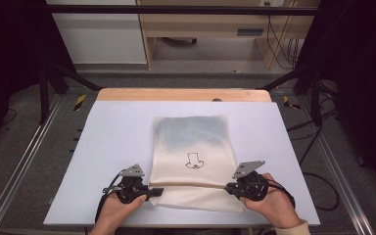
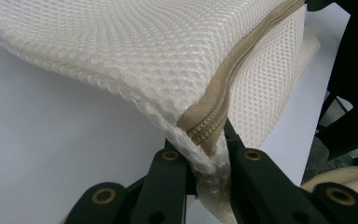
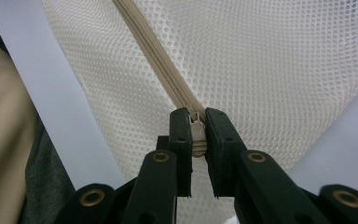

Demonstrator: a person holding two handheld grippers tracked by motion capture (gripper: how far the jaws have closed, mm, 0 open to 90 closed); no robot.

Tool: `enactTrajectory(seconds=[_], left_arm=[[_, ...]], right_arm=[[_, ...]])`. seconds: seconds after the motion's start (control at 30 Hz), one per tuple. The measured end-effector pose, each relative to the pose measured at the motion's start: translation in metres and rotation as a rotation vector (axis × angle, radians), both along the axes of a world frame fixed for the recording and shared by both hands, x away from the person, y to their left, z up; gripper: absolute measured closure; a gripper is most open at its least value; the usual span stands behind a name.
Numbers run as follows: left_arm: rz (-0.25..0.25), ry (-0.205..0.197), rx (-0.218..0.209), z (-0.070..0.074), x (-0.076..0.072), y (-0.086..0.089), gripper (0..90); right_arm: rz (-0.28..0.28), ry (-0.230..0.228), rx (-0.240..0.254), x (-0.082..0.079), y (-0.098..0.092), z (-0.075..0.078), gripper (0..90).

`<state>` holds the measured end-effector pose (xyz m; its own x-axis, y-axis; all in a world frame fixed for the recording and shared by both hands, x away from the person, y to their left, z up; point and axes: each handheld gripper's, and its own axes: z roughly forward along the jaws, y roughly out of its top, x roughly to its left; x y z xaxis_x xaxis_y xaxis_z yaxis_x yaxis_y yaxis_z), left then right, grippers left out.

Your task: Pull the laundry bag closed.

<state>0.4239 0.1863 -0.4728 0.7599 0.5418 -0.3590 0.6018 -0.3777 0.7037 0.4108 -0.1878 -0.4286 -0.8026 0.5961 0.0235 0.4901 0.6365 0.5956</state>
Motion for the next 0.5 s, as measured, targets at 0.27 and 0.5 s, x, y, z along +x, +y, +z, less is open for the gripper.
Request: enactTrajectory(seconds=[0.27,0.5], left_arm=[[0.001,-0.002,0.000,0.0004,0.0001,0.0003,84.8],[0.005,-0.002,-0.004,0.0010,0.0003,0.0014,84.8]], right_arm=[[-0.007,-0.004,0.002,-0.0007,-0.0046,0.0001,81.8],[-0.010,-0.003,0.004,-0.0009,-0.0076,0.0002,81.8]])
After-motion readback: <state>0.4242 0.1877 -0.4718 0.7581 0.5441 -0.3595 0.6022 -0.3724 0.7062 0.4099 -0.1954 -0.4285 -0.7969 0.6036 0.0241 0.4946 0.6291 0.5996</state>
